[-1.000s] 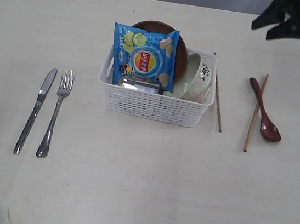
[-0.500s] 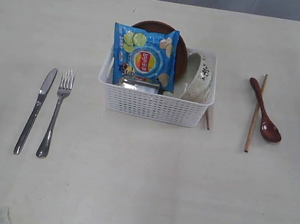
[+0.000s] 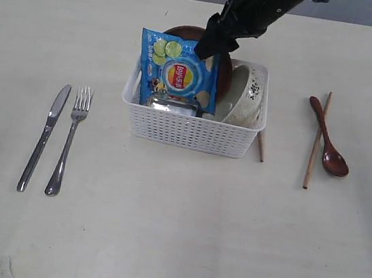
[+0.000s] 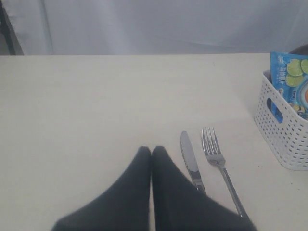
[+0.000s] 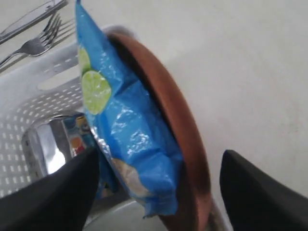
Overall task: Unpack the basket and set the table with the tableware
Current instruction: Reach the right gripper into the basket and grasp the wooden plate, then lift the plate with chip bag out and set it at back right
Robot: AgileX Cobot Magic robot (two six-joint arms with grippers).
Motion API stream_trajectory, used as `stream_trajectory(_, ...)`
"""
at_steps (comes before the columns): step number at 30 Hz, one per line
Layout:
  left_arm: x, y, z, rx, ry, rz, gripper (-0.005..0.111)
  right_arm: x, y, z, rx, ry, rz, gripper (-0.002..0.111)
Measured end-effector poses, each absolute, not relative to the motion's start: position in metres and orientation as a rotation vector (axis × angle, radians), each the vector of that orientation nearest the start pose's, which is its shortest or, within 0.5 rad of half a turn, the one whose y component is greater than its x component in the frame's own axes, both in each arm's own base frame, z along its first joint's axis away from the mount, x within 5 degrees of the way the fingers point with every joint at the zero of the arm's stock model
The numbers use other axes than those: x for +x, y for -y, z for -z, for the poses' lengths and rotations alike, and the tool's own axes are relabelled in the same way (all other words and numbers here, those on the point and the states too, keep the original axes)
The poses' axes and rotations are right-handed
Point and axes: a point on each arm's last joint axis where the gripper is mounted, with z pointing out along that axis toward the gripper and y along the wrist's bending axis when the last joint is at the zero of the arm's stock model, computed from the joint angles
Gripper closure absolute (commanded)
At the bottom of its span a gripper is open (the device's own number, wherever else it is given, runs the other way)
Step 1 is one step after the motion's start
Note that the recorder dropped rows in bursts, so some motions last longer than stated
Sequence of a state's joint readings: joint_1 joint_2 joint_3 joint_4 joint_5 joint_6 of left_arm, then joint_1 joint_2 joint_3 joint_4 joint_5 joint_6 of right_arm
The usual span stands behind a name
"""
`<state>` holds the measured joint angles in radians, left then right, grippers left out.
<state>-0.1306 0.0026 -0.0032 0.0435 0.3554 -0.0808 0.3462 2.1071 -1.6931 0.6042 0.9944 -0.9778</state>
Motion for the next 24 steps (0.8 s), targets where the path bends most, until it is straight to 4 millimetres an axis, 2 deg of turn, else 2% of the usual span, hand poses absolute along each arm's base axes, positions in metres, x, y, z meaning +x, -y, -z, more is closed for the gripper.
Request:
stream_trajectory(2,0.053,0.006,-0.182,0.073,-1.838,0.106,0.107,0.405,-0.195,-0.210,-1.376,-2.300,-0.649,0.046)
stream_trajectory(9,0.053,0.006,-0.182,0.073,-1.838,0.106,0.107,0.403,-0.195,-0.211,-1.423,-2.278,-0.662,0.104)
stream_trajectory(10,0.053,0.006,-0.182,0.073,-1.838,0.106,0.107,0.404,-0.194,-0.211,-1.429,-2.276,-0.656,0.109)
stream_trajectory(14,0.053,0.006,-0.182,0.073,-1.838,0.106,0.107,0.403,-0.194,-0.218,-1.448,-2.241,-0.636,0.109)
stream_trajectory(20,0.053,0.006,-0.182,0.073,-1.838,0.106,0.107,0.402,-0.189,-0.267,-1.400,-2.121,-0.567,0.109)
stream_trajectory(24,0.053,0.006,-0.182,0.073,-1.838,0.106,0.107,0.407,-0.176,-0.300,-1.311,-2.075,-0.523,0.109)
